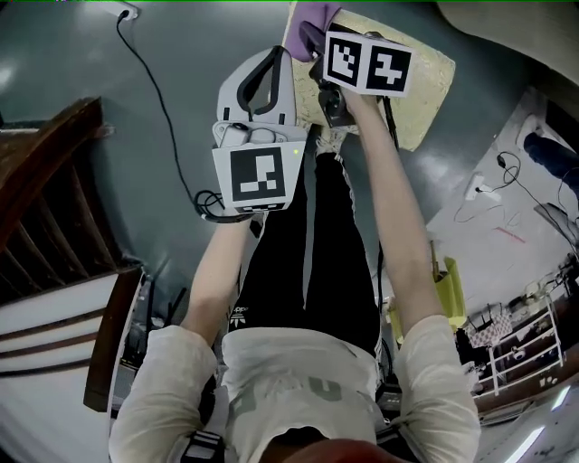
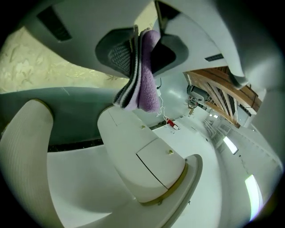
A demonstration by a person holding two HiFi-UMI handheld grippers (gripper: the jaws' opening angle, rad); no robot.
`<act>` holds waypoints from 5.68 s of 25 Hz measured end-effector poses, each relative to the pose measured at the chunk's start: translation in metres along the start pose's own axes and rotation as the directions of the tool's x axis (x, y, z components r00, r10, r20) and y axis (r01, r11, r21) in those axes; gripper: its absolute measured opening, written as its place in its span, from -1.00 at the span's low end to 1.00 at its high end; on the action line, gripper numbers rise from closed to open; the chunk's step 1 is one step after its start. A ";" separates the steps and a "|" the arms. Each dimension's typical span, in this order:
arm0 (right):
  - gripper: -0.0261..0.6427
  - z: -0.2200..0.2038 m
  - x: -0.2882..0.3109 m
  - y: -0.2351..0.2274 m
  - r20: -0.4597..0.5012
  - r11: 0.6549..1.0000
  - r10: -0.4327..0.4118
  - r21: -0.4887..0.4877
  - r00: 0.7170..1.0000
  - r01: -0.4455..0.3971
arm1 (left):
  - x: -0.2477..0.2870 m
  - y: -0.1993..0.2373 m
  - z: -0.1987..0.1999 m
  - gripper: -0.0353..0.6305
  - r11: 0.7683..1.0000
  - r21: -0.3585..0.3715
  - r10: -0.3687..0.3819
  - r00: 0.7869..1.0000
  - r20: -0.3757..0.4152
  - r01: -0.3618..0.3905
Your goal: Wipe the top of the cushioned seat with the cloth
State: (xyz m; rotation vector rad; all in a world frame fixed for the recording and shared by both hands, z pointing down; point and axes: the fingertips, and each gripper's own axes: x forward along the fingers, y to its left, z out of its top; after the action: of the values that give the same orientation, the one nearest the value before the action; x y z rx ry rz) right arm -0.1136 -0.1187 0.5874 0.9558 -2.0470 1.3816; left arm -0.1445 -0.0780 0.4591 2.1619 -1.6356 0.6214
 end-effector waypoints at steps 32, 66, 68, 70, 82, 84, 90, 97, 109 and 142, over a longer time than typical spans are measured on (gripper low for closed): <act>-0.65 -0.020 -0.084 -0.125 -0.090 0.982 -0.188 0.004 0.978 0.189 | 0.024 -0.071 0.017 -0.92 0.998 0.030 -0.052 0.998 -0.024 0.053; -0.66 -0.046 -0.200 -0.269 -0.085 0.869 -0.492 -0.107 0.866 0.483 | 0.053 -0.128 0.021 -0.92 0.975 0.138 -0.162 0.984 -0.074 0.171; -0.66 -0.046 -0.199 -0.272 -0.086 0.865 -0.499 -0.112 0.862 0.490 | 0.053 -0.128 0.020 -0.92 0.975 0.137 -0.163 0.984 -0.076 0.172; -0.66 -0.047 -0.199 -0.275 -0.091 0.861 -0.506 -0.119 0.858 0.495 | 0.054 -0.128 0.018 -0.92 0.976 0.134 -0.163 0.984 -0.076 0.172; -0.65 0.027 -0.265 -0.111 0.204 0.923 -0.343 -0.109 0.917 0.370 | 0.020 -0.108 0.064 -0.92 0.984 0.122 -0.136 0.990 0.038 0.131; -0.65 0.030 -0.268 -0.085 0.247 0.930 -0.321 -0.103 0.914 0.354 | 0.013 -0.098 0.069 -0.92 0.987 0.116 -0.118 0.992 0.042 0.112; -0.65 0.025 -0.248 -0.038 0.253 0.955 -0.249 -0.097 0.935 0.281 | 0.002 -0.066 0.074 -0.92 0.993 0.099 -0.063 0.996 0.062 0.056; -0.65 -0.006 -0.146 0.023 0.160 0.991 -0.034 -0.120 0.987 0.053 | -0.018 -0.029 0.064 -0.92 0.998 0.066 0.014 0.997 0.071 -0.019; -0.65 -0.075 0.016 0.030 -0.109 0.997 -0.042 -0.064 0.993 0.035 | -0.051 0.040 0.040 -0.92 0.992 0.054 0.111 0.993 0.041 -0.113; -0.66 -0.104 -0.152 -0.154 -0.114 0.960 -0.280 -0.042 0.953 0.277 | 0.012 -0.089 0.065 -0.92 0.986 0.134 -0.109 0.993 0.038 0.103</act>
State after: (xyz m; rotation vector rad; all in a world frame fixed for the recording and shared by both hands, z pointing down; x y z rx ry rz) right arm 0.1030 -0.0174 0.6063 1.0777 -1.7602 1.2278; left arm -0.0473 -0.0982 0.4091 2.3557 -1.5293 0.6711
